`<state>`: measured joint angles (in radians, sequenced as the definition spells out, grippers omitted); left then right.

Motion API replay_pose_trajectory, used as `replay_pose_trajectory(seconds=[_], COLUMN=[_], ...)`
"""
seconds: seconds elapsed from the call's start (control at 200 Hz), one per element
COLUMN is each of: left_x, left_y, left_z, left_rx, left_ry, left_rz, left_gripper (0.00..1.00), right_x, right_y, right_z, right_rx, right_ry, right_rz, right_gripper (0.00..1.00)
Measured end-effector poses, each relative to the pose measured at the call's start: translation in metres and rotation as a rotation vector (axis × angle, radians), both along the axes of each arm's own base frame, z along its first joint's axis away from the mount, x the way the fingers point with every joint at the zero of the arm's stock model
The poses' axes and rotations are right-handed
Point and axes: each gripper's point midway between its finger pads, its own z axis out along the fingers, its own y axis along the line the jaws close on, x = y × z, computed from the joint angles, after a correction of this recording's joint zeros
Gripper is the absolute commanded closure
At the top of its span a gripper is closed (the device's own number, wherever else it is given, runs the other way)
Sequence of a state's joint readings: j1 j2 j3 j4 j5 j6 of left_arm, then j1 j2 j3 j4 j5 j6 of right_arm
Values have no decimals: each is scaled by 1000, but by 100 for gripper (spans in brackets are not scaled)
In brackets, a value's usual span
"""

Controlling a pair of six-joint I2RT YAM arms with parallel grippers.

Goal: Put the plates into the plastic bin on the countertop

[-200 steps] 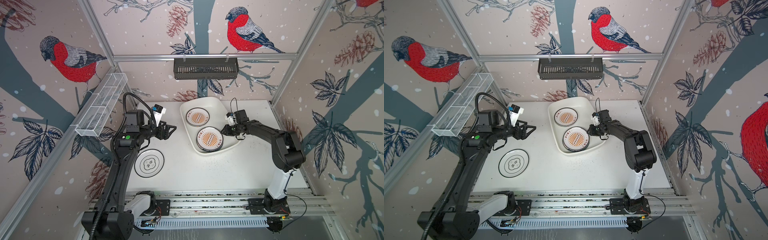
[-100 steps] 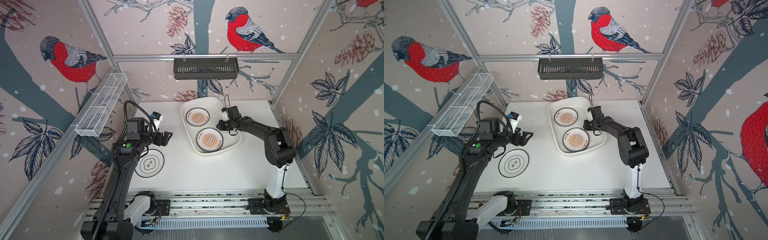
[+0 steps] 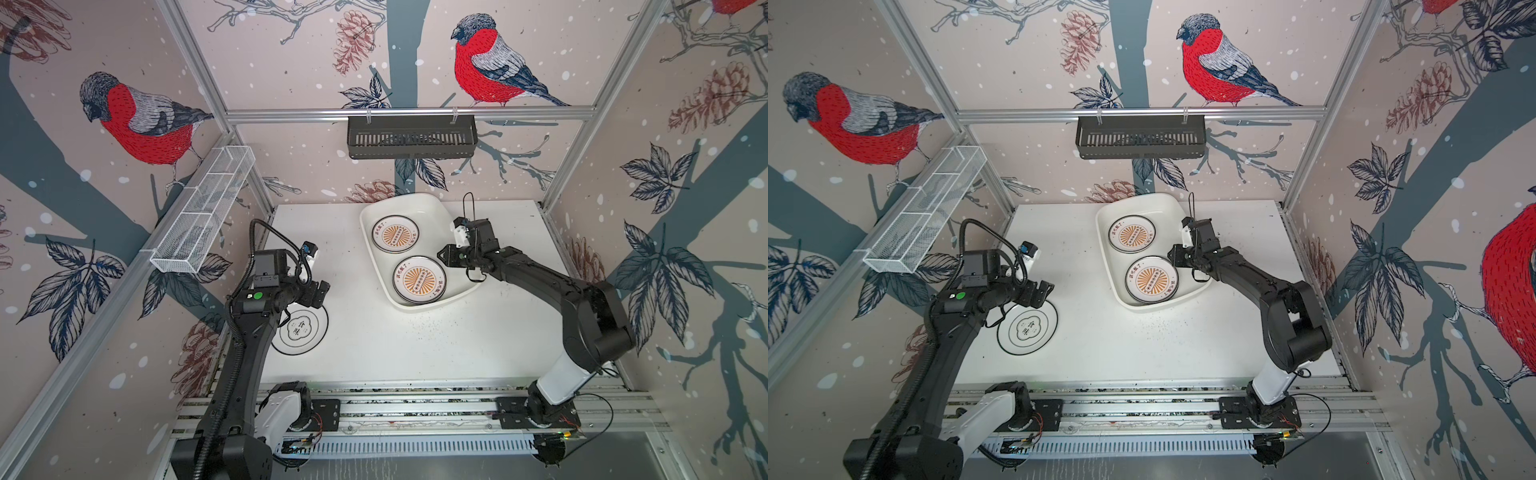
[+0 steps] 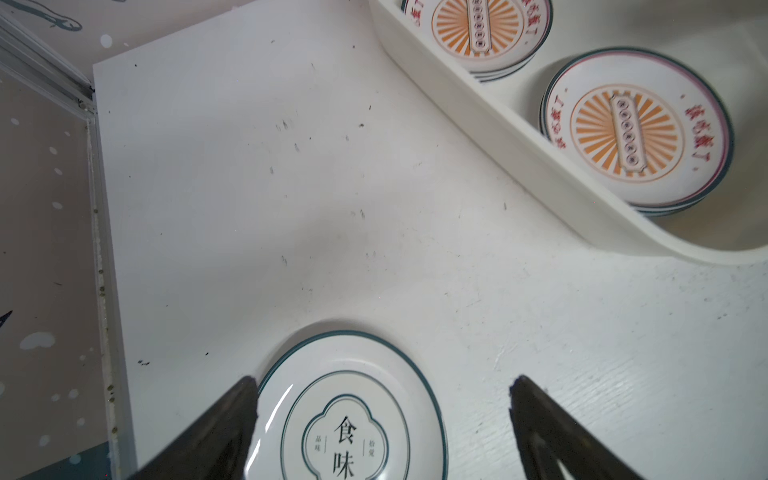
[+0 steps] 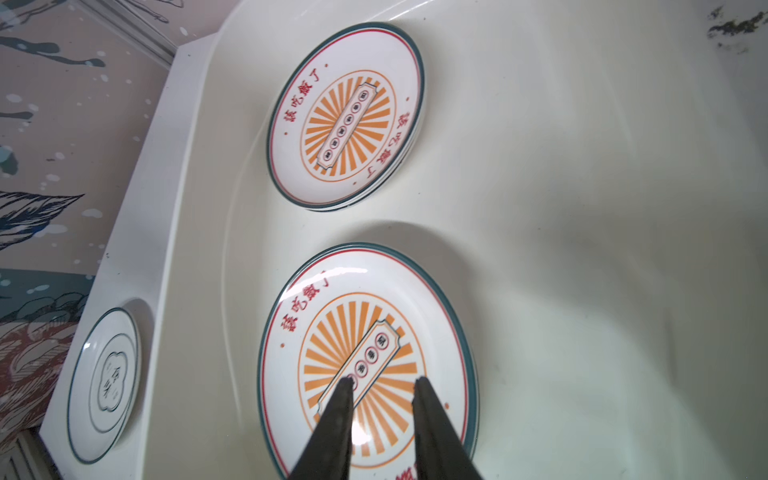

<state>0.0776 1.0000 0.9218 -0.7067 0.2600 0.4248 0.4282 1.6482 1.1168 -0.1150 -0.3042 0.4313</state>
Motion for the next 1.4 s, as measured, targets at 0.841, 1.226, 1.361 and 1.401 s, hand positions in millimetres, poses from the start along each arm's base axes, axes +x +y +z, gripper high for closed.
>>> replay_pose_trajectory(seconds=[0.841, 1.226, 1.361, 1.401], left_x=[-106, -115, -111, -109], left_y=[85, 127, 135, 137], left_z=[-106, -132, -137, -139], left_rx=[625, 732, 735, 735], left_ry=[500, 593, 598, 596], left_rz=[-370, -368, -359, -355], left_gripper=[5, 6, 6, 6], right_x=[-74, -84, -84, -85], right_y=[4, 5, 5, 6], right_z=[44, 40, 42, 42], right_rx=[142, 168, 172, 173], right_ry=[-71, -44, -46, -46], right_rz=[39, 32, 31, 31], right_gripper=[65, 65, 65, 65])
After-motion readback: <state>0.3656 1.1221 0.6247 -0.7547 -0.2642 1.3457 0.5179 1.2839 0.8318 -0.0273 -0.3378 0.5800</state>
